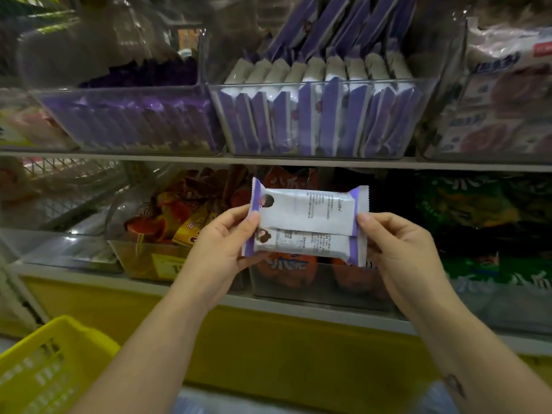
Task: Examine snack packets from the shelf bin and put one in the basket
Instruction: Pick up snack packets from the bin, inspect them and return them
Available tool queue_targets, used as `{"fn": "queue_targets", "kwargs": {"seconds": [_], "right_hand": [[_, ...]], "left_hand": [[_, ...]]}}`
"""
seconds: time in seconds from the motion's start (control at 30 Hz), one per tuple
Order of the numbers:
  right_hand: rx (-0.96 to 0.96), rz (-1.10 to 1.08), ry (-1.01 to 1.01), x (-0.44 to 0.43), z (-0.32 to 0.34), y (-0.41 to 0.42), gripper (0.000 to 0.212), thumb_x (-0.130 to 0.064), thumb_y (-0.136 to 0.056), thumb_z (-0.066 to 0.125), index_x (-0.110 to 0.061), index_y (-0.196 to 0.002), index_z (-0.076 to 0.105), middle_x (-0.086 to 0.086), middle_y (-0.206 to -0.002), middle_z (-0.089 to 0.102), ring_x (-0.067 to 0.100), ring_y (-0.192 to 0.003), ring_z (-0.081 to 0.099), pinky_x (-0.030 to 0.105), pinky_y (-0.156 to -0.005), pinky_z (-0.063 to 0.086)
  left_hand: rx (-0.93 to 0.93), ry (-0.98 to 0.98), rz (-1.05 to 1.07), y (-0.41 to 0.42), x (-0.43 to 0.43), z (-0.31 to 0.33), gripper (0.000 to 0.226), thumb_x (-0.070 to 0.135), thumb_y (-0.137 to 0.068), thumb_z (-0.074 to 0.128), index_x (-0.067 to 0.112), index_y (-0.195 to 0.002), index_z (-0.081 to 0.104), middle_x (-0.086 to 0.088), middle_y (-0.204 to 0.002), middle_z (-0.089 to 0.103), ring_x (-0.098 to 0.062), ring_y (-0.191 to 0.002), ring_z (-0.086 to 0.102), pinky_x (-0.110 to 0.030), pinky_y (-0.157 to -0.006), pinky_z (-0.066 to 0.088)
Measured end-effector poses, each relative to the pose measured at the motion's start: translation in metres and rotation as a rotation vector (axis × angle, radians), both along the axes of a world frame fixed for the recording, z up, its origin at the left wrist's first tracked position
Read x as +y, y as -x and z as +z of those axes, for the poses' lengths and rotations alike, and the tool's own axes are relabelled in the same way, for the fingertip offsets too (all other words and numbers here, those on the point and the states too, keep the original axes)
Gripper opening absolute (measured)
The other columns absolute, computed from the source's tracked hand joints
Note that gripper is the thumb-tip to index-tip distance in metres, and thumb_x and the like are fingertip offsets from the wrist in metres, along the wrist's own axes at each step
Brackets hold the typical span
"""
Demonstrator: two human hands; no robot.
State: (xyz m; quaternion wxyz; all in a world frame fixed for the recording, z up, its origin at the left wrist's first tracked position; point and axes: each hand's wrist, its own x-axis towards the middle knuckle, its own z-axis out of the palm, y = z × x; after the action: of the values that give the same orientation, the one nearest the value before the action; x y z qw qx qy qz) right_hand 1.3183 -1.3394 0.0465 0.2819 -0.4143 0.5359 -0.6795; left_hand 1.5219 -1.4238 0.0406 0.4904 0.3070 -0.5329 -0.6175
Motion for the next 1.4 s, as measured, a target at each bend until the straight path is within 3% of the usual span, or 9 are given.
{"fn": "queue_targets", "kwargs": {"seconds": [0.23,0.37,0.57,0.67,0.8,0.97,1.17,1.3,1.4], "right_hand": [[-0.114,0.147,-0.028,0.009,0.004,-0.001,0.028,-0.019,-0.091,0.059,-0.019,-0.067,0.074,0.006,-0.086,0.077,0.018,-0.075,0.073,0.024,-0.058,0.058],[-0.185,0.263,-0.109,0.011,0.011,0.004,0.017,-0.021,-0.08,0.062,-0.005,-0.082,0.068,0.013,-0.087,0.073,0.025,-0.077,0.066,0.03,-0.067,0.057],[-0.195,0.395,-0.169,0.016,0.016,0.015,0.024,-0.027,-0.077,0.061,-0.006,-0.088,0.067,0.004,-0.062,0.065,0.004,-0.038,0.043,0.025,-0.063,0.053],[-0.134,0.412,-0.138,0.018,0.015,0.017,0.023,-0.029,-0.076,0.062,-0.011,-0.086,0.072,0.009,-0.084,0.075,0.008,-0.051,0.063,0.018,-0.05,0.051],[-0.063,0.418,-0.069,0.018,0.018,0.015,0.024,-0.034,-0.077,0.06,-0.018,-0.081,0.078,0.011,-0.094,0.076,0.018,-0.079,0.073,0.02,-0.061,0.055],[-0.078,0.318,-0.013,0.015,0.019,0.011,0.04,-0.048,-0.074,0.058,-0.015,-0.078,0.08,0.013,-0.09,0.076,0.021,-0.084,0.074,0.023,-0.069,0.058],[-0.037,0.142,0.018,0.009,0.005,0.01,0.015,-0.03,-0.06,0.076,-0.021,-0.072,0.076,0.009,-0.082,0.076,0.024,-0.08,0.074,0.039,-0.072,0.061],[-0.087,0.089,0.057,0.004,0.002,0.01,0.025,-0.003,-0.076,0.073,-0.017,-0.096,0.07,0.005,-0.093,0.076,0.02,-0.083,0.074,0.035,-0.068,0.061],[-0.178,0.144,0.081,0.004,0.001,0.011,0.037,-0.008,-0.067,0.073,-0.018,-0.102,0.067,0.0,-0.089,0.076,0.016,-0.083,0.074,0.028,-0.062,0.06]], "left_hand": [[0.012,-0.047,0.063,-0.009,0.002,0.001,0.011,0.02,-0.085,0.062,0.014,-0.089,0.071,-0.005,-0.082,0.076,-0.014,-0.069,0.073,-0.022,-0.052,0.055],[0.069,-0.17,-0.076,-0.018,0.002,0.007,0.033,0.021,-0.075,0.063,0.004,-0.103,0.066,-0.009,-0.083,0.074,-0.016,-0.068,0.071,-0.026,-0.056,0.058],[0.097,-0.246,-0.168,-0.021,0.005,0.008,0.02,0.02,-0.076,0.063,0.008,-0.092,0.065,0.004,-0.057,0.062,0.0,-0.039,0.045,-0.011,-0.039,0.039],[0.106,-0.243,-0.122,-0.024,0.004,0.005,0.019,0.02,-0.071,0.068,0.013,-0.089,0.071,-0.001,-0.071,0.07,0.0,-0.043,0.053,-0.011,-0.039,0.041],[0.128,-0.125,-0.094,-0.028,0.001,0.005,0.013,0.023,-0.072,0.068,0.021,-0.079,0.079,-0.003,-0.083,0.076,-0.007,-0.065,0.07,-0.018,-0.053,0.055],[0.073,0.004,-0.049,-0.025,0.0,0.009,0.03,0.043,-0.074,0.064,0.019,-0.081,0.081,-0.006,-0.089,0.077,-0.011,-0.08,0.073,-0.021,-0.068,0.057],[0.065,0.051,-0.02,-0.017,0.003,0.004,0.013,0.011,-0.068,0.067,0.018,-0.07,0.077,-0.003,-0.079,0.076,-0.011,-0.067,0.071,-0.019,-0.054,0.057],[0.12,0.072,-0.005,-0.013,0.004,0.002,0.028,0.004,-0.066,0.066,0.012,-0.093,0.068,0.001,-0.085,0.075,-0.011,-0.075,0.072,-0.021,-0.056,0.056],[0.128,0.071,-0.013,-0.016,0.001,0.001,0.04,0.003,-0.069,0.066,0.014,-0.108,0.064,0.001,-0.096,0.076,-0.014,-0.088,0.073,-0.023,-0.06,0.057]]}}
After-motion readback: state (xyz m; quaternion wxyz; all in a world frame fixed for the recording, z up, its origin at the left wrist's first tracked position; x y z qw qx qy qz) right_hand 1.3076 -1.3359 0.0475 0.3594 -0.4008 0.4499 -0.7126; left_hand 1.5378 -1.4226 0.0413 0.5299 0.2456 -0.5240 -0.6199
